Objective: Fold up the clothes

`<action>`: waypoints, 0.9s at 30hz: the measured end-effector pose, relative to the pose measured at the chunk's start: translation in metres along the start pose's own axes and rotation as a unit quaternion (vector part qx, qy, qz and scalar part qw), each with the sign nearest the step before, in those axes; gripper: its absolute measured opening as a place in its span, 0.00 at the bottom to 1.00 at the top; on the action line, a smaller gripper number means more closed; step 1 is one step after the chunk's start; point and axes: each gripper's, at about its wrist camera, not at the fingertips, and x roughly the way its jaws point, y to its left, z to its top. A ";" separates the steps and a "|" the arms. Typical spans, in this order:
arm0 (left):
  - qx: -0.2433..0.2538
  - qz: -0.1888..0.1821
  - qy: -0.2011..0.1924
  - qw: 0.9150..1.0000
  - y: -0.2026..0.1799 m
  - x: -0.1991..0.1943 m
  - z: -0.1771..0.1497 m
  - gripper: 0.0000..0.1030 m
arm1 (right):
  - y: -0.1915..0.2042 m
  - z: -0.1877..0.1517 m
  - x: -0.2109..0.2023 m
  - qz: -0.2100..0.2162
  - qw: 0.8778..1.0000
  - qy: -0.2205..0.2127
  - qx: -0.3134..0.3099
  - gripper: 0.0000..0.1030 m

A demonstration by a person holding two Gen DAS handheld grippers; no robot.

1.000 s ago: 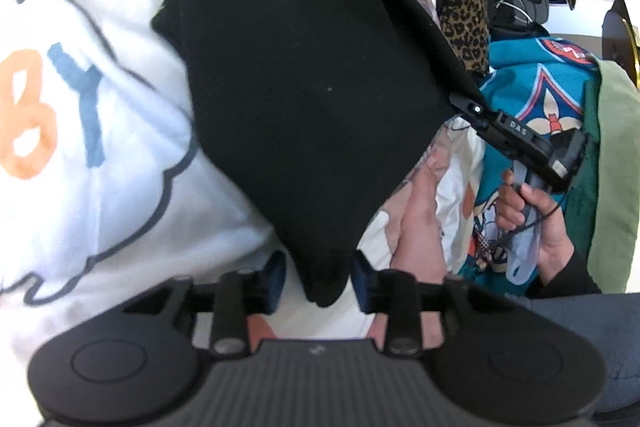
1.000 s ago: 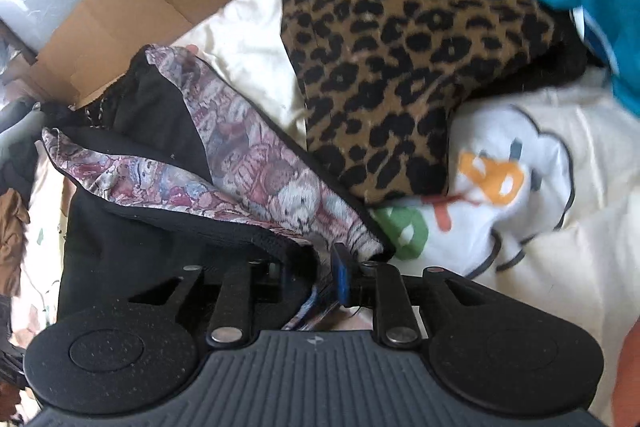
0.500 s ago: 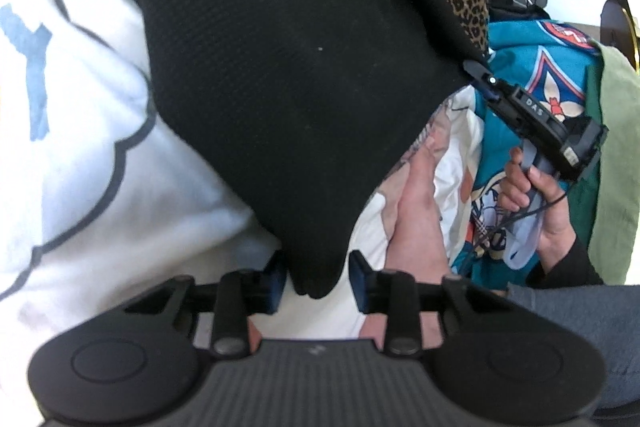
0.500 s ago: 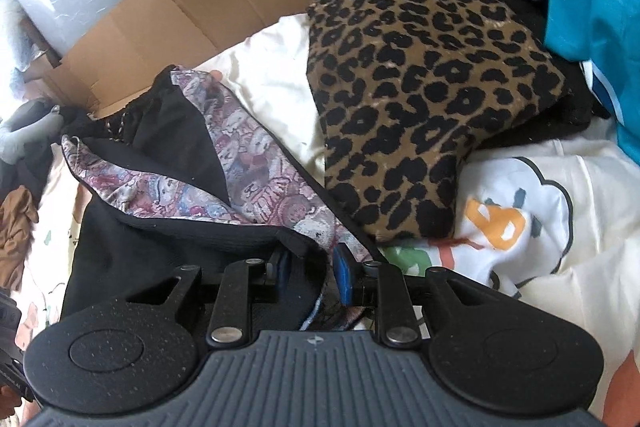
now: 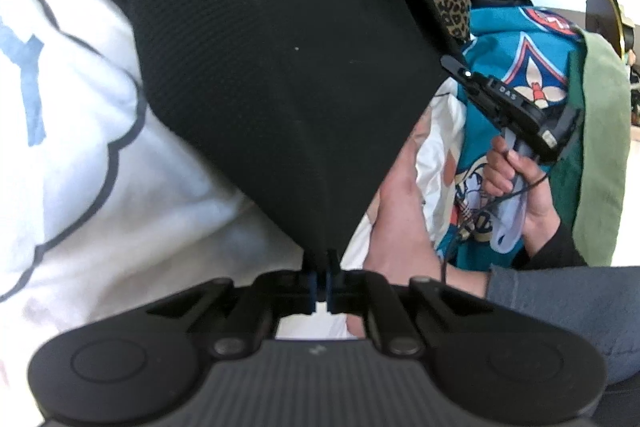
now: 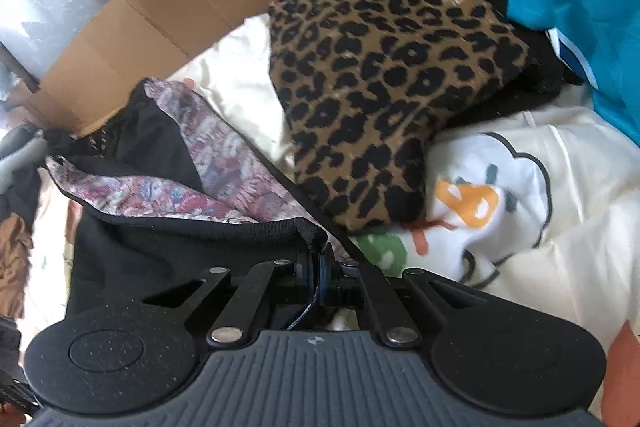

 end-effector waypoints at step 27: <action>0.072 0.135 0.025 0.988 -0.050 -0.020 0.034 0.35 | -0.008 -0.003 -0.013 -0.042 0.999 -0.010 -0.005 0.31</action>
